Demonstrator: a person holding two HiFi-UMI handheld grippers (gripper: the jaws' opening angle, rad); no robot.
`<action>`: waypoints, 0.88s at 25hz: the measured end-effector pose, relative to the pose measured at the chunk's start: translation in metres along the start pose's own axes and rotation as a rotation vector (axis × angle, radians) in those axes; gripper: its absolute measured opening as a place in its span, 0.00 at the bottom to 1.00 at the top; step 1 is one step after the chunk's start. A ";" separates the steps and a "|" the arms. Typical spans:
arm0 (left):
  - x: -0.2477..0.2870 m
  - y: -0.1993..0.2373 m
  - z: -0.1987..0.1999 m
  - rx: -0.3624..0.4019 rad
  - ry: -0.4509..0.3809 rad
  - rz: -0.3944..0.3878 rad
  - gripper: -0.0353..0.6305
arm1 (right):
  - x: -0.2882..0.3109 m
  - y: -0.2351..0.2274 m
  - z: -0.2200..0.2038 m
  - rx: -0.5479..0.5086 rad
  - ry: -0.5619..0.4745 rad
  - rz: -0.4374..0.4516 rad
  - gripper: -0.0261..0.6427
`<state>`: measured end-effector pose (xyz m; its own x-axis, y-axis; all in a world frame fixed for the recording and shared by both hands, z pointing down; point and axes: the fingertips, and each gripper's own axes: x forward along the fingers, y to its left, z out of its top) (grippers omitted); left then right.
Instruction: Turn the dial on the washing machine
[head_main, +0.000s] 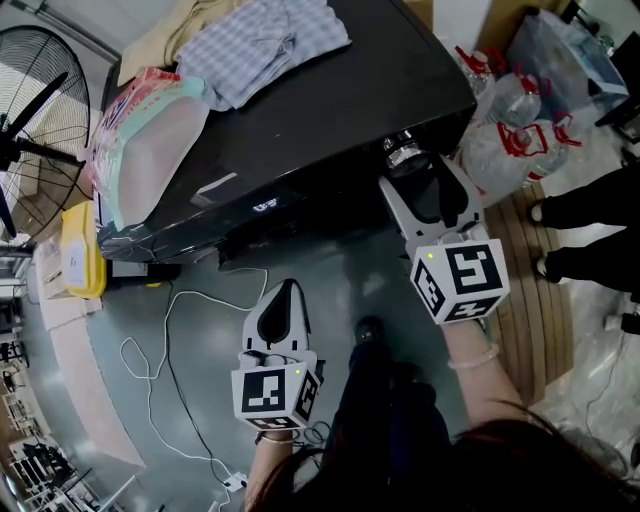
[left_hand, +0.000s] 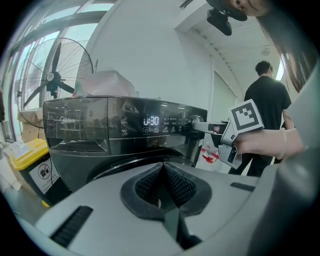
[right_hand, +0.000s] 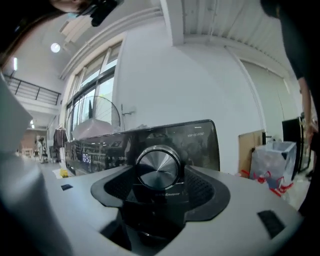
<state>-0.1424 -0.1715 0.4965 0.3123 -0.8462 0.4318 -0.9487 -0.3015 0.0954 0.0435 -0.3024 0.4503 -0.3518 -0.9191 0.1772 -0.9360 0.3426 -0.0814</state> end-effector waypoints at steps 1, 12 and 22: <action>0.000 0.000 0.000 0.000 0.000 -0.001 0.08 | 0.000 0.001 0.002 -0.047 0.001 -0.001 0.52; 0.003 -0.006 0.000 0.005 0.002 -0.012 0.08 | 0.000 0.000 0.006 -0.050 -0.006 0.010 0.47; 0.004 -0.009 -0.001 0.004 0.007 -0.016 0.08 | 0.000 -0.004 0.005 0.276 -0.048 0.032 0.47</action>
<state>-0.1323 -0.1715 0.4979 0.3275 -0.8379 0.4366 -0.9432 -0.3170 0.0991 0.0474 -0.3046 0.4454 -0.3738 -0.9192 0.1241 -0.8830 0.3117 -0.3511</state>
